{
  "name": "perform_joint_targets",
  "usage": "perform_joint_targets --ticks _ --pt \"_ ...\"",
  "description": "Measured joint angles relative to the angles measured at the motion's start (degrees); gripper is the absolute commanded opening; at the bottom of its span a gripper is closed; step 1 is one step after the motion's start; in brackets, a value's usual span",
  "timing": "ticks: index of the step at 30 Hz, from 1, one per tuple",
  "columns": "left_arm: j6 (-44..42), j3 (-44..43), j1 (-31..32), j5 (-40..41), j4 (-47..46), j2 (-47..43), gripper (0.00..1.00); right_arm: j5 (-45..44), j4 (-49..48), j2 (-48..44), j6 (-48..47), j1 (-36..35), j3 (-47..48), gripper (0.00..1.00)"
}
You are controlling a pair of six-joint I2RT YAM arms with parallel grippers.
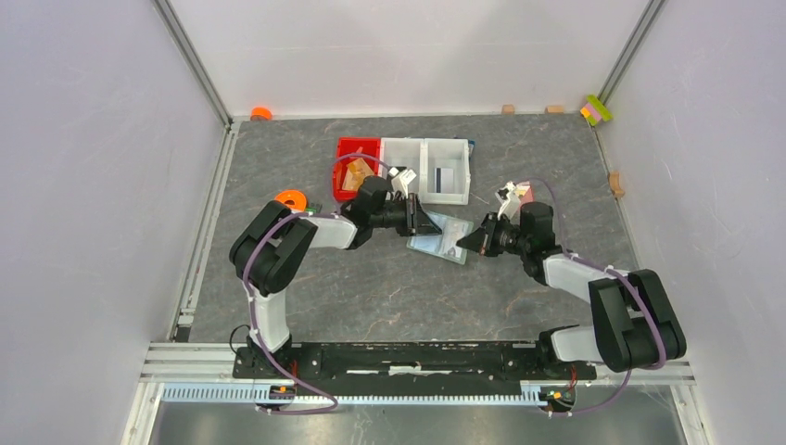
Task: Take the credit cards out of the card holder
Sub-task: Remove the credit card from the card holder.
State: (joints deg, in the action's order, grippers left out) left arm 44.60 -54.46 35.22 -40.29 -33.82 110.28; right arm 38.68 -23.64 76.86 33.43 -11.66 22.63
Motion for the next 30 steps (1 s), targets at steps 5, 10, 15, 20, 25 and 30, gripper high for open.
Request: perform_joint_targets --ticks 5,10,15,20,25,30 --pt "-4.9 -0.1 0.0 8.7 11.5 -2.3 0.51 -6.1 12.7 2.3 -5.7 0.2 7.7 0.05" --pt "-10.3 -1.7 0.4 21.2 22.8 -5.5 0.71 -9.9 21.6 3.5 -9.3 0.2 11.4 0.05" --pt "-13.1 -3.6 0.6 26.9 27.9 -6.7 0.77 -10.8 25.2 3.5 -11.2 0.2 12.4 0.05" --pt "-14.1 -6.5 0.3 24.7 29.6 -4.0 0.72 -10.8 27.2 3.5 -13.0 0.2 13.3 0.06" --pt "-14.3 -9.4 0.2 18.9 30.0 0.7 0.64 -10.4 29.1 4.5 -14.2 0.2 14.7 0.10" --pt "-14.2 -11.0 0.3 15.1 30.4 2.7 0.48 -9.9 29.3 5.1 -14.2 0.2 15.1 0.19"
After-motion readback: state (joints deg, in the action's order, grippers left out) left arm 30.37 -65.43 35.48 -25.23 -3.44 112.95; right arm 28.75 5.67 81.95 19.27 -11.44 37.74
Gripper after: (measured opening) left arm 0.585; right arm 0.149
